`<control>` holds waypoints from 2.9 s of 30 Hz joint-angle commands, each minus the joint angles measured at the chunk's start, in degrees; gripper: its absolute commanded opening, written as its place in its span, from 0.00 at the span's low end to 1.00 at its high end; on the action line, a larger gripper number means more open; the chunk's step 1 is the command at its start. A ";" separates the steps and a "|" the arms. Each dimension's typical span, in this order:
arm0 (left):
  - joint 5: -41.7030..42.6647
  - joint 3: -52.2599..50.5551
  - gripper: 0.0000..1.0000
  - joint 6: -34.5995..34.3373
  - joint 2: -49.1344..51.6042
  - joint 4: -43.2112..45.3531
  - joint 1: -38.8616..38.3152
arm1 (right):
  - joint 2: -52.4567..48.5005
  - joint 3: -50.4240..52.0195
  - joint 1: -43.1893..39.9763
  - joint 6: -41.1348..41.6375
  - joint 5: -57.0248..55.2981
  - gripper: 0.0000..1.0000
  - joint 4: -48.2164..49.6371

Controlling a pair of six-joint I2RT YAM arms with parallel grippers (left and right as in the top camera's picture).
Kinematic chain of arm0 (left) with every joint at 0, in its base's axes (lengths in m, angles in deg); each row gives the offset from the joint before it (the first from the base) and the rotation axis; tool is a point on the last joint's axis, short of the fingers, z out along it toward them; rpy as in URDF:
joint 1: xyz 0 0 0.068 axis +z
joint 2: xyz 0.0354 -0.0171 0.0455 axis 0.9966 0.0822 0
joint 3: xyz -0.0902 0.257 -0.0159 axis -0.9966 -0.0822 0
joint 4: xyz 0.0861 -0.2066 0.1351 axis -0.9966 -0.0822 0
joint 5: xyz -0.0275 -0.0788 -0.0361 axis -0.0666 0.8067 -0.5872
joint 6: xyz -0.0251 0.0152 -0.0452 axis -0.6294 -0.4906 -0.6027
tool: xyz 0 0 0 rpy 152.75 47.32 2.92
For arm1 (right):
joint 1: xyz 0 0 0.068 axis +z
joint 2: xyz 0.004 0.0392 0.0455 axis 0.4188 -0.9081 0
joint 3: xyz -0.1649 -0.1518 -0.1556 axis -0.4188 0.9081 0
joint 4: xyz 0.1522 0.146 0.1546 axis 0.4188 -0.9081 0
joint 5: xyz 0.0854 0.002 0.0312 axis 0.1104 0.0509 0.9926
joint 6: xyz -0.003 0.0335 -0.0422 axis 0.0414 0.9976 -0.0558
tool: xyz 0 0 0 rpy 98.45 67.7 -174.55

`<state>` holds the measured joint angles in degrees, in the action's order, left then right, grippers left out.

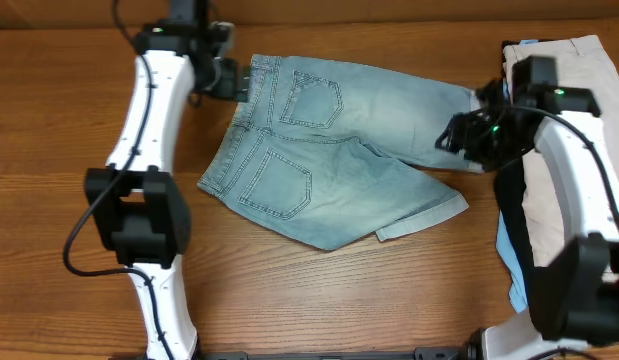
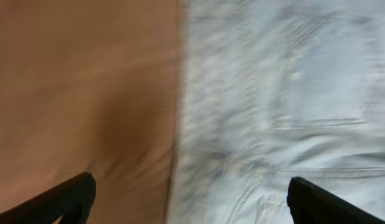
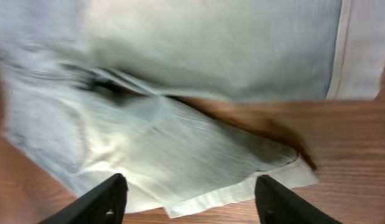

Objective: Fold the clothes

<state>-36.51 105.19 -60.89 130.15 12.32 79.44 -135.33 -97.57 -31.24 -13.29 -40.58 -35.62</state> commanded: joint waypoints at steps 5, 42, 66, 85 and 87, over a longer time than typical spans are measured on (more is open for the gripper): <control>1.90 -1.14 1.00 5.73 3.41 9.01 -6.71 | 7.06 -3.06 0.13 -0.92 2.40 0.81 -1.42; -0.87 -1.18 1.00 -9.35 15.02 -9.70 8.20 | 6.36 28.70 23.06 20.20 -4.79 0.74 23.71; -0.90 -1.18 1.00 -9.33 15.04 -6.91 4.52 | -6.60 29.31 30.71 13.86 -14.23 0.43 40.46; -11.98 -1.18 1.00 -9.29 15.04 -8.96 4.92 | -1.66 9.20 22.71 20.15 -26.27 0.05 -1.46; -12.55 -0.90 1.00 -8.68 15.02 -10.05 5.05 | -0.76 6.38 20.52 19.96 -27.43 0.06 -6.32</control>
<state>-44.80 103.92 -69.72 143.35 3.65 84.35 -139.22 -87.00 -8.07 6.34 -64.62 -38.38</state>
